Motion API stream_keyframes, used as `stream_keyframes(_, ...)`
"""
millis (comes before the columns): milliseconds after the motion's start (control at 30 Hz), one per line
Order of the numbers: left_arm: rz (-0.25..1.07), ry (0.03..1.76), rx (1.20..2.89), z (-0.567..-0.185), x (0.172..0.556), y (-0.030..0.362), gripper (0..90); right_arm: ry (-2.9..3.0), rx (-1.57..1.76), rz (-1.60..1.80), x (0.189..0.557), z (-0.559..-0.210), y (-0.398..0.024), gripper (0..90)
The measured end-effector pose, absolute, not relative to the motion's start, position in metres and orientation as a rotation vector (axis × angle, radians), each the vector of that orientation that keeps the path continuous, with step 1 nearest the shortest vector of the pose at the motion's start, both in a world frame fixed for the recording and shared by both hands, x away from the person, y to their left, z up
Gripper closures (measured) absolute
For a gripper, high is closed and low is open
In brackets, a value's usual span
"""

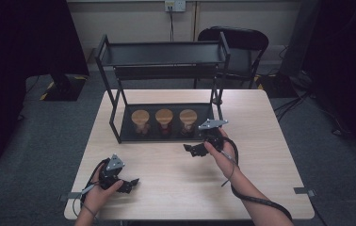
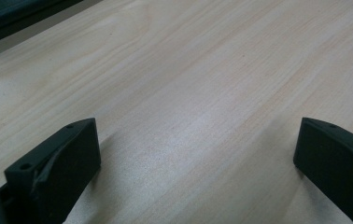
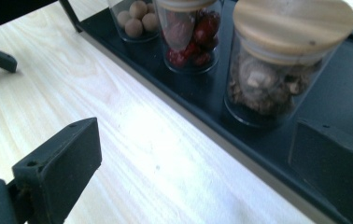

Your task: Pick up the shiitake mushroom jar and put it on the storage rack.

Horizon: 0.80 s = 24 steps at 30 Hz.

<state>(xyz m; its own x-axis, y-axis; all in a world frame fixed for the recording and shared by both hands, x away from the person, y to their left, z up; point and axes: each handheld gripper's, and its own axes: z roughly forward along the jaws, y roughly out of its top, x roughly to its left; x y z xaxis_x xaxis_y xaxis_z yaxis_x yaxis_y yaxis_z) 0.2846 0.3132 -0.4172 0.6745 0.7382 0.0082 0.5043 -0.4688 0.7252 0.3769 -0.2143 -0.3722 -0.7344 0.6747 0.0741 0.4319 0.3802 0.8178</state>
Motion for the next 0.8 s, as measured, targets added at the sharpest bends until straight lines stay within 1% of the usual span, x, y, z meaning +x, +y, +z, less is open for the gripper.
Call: stream_keyframes(800,0.419,0.952,2.169,-0.417,0.285,0.313,0.2,2.370,0.962,1.298,0.345,-0.379,-0.255,1.8)
